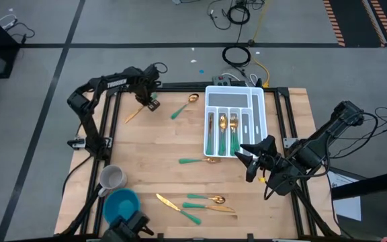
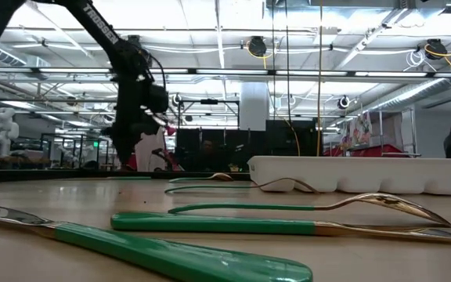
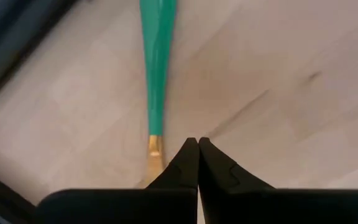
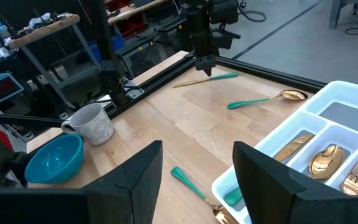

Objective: Sort silverware
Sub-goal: Put the top green table knife into the white cutlery tray

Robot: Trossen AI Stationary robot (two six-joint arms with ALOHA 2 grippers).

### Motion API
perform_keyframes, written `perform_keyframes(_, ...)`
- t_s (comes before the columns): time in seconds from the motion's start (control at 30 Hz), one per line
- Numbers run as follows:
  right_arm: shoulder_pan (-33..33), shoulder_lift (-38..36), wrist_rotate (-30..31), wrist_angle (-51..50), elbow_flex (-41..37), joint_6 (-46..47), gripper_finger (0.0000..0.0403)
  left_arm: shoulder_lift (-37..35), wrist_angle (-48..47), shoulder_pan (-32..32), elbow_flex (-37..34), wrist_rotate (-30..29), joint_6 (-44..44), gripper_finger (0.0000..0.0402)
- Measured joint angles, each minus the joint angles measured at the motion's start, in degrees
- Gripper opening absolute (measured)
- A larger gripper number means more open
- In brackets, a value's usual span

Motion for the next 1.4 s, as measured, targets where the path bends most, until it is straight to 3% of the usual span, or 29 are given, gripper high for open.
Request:
perform_keyframes(0.13,-0.60,0.00,0.09,-0.07,0.00,0.00,0.0190,-3.51,2.25,-3.54,0.11,0.02,-2.86,0.0009)
perform_keyframes(0.23,-1.70,0.00,0.22,-1.18,0.00,0.07,0.0195,-4.33,4.75,-6.68,0.13,0.01,-2.39,0.0038)
perform_keyframes(0.4,-3.71,0.00,-0.35,-1.72,0.00,0.20,0.0211,-3.46,12.86,-9.29,0.15,-1.99,-3.87,0.0114)
perform_keyframes(0.53,-5.47,-0.02,-5.42,-1.59,0.00,0.24,0.0220,-1.81,14.40,-9.31,0.15,-3.39,-7.61,0.0186)
perform_keyframes(0.73,-7.94,0.00,-11.24,-1.53,0.00,0.20,0.0220,-1.45,9.27,-9.27,0.15,-14.70,-14.84,0.0257)
perform_keyframes(0.87,-8.94,-0.02,-12.10,-1.63,0.00,-1.04,0.0220,-1.45,2.69,-7.54,0.15,-15.80,-20.21,0.0268)
perform_keyframes(1.03,-9.09,-0.02,-12.11,-1.64,0.00,-2.19,0.0215,-1.92,-3.10,-5.67,0.15,-18.55,-23.87,0.0226)
perform_keyframes(1.13,-9.04,-0.02,-12.09,-1.64,0.00,-2.38,0.0210,-3.74,-3.72,-5.46,0.15,-22.10,-23.84,0.0154)
perform_keyframes(1.27,-9.03,0.00,-12.26,-1.66,0.00,-2.59,0.0204,-4.60,-4.10,-5.09,0.15,-27.02,-21.19,0.0029)
perform_keyframes(1.4,-9.03,0.00,-13.62,-1.70,0.00,-2.62,0.0203,-4.60,-4.07,-3.90,-0.61,-26.27,-19.36,0.0006)
